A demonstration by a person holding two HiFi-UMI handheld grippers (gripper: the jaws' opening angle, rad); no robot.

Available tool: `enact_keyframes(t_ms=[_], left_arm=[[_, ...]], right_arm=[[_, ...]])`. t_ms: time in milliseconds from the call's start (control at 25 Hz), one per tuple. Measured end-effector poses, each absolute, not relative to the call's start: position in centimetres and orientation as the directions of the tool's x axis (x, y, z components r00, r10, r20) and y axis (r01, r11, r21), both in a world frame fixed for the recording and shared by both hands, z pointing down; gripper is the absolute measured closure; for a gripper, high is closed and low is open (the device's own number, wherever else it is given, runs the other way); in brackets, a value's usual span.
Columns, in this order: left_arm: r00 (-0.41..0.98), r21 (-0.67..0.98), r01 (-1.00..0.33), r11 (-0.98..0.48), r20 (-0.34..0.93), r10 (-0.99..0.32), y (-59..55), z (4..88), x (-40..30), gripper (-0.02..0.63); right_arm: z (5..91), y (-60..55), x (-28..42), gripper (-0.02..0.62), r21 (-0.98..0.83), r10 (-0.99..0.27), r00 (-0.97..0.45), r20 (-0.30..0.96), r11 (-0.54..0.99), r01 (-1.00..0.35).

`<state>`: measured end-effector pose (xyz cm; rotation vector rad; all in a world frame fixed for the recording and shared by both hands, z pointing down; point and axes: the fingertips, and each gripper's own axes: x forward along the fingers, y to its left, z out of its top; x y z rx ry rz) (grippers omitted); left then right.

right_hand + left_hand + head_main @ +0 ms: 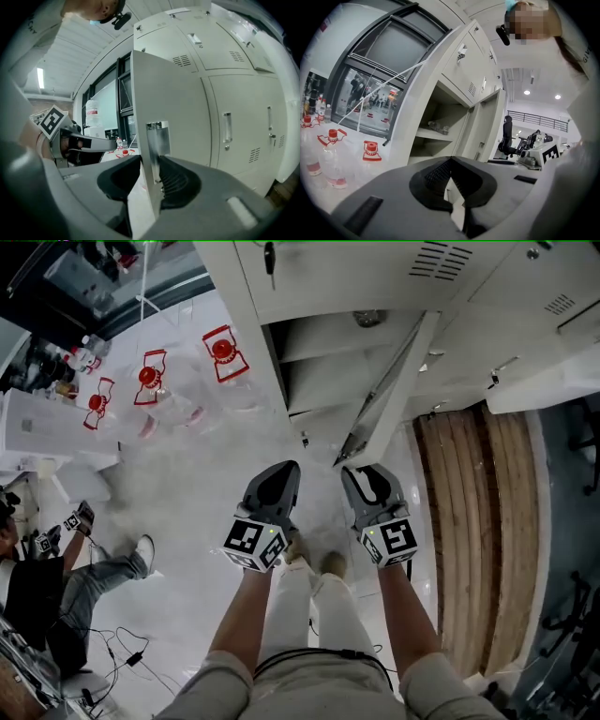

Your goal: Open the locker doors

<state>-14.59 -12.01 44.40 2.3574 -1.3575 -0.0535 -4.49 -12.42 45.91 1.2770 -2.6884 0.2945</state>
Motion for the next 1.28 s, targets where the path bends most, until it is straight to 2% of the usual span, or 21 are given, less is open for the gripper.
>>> enact_keyframes(t_ms=[600, 1160, 1280], left_arm=[[0.502, 0.357, -0.837, -0.416, 0.194, -0.843, -9.0, 43.2, -10.8, 0.607], [0.502, 0.361, -0.837, -0.411, 0.206, -0.84, -8.2, 43.5, -9.9, 0.607], [0.517, 0.361, -0.83, -0.426, 0.208, -0.83, -8.3, 43.6, -9.2, 0.607]], right_arm=[[46.0, -9.8, 4.2, 0.466, -0.186, -0.815, -0.527, 0.24, 0.494, -0.849], [46.0, -9.7, 12.4, 0.474, -0.273, -0.911, -0.342, 0.231, 0.277, -0.921], [45.9, -10.2, 14.5, 0.494, -0.276, -0.932, -0.279, 0.231, 0.212, -0.937]])
